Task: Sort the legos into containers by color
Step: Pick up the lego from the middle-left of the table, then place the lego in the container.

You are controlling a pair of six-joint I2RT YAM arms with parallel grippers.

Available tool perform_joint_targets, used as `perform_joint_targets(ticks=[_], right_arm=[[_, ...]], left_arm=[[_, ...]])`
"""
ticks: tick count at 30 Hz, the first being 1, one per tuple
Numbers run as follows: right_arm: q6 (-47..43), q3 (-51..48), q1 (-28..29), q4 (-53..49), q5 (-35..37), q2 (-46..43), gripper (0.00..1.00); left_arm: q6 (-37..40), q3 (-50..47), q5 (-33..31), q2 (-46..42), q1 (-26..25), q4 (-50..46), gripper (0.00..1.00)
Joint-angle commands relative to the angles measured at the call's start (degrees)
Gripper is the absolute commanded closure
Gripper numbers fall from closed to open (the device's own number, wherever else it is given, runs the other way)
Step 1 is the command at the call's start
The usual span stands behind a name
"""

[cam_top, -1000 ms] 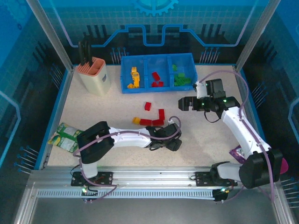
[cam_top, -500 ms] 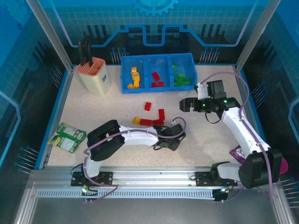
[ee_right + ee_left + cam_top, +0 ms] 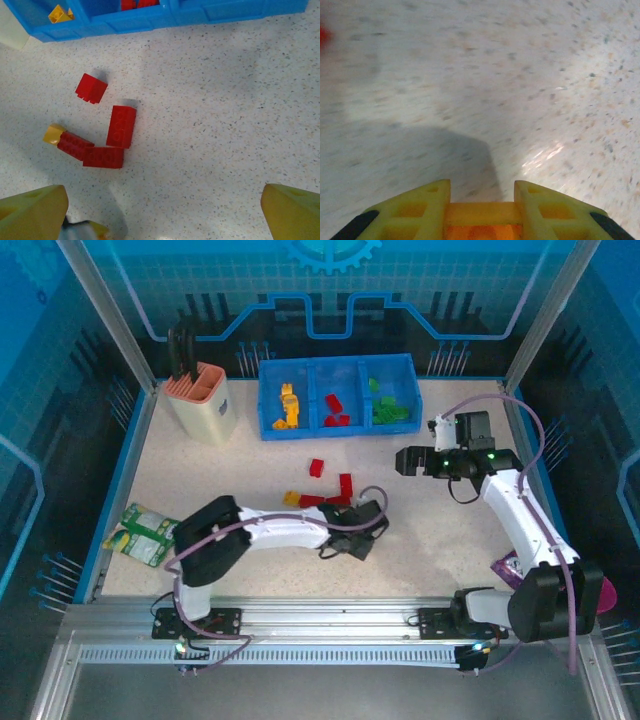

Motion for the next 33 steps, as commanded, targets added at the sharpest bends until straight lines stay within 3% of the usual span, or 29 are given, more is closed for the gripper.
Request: perform_joint_targets(ticks=[1,5,9,13,17,26,33], right_arm=[[0.63,-0.62,-0.81,0.4,-1.06,-0.88,0.0],[1.54,-1.16,-0.39,2.4,-4.01,0.1,0.0],[2.68,-2.11,1.21,4.17,-3.76,1.87,0.0],[3.59,-1.54,4.64,4.63,-1.7,4.28,0.0],[5.05,0.07,8.7,5.29,-0.08,7.33,0.0],[5.42,6.96,16.23,3.22,3.28,14.32,0.0],[5.37,9.43,18.57,2.11,4.32,17.65,0.0]], left_arm=[[1.33,-0.74,0.12,-10.1,7.15,-2.42,0.72],[7.2,3.07,-5.16,-13.96,15.34,-4.57,0.72],[13.62,7.12,-10.95,-13.56,23.29,-0.24,0.72],[15.99,13.06,-9.67,-8.36,33.49,3.87,0.72],[18.2,23.11,-9.24,1.64,40.24,4.58,0.73],[17.25,52.78,-3.31,27.38,46.31,-3.5,0.73],[17.24,66.48,-1.6,36.88,46.76,-8.48,0.71]])
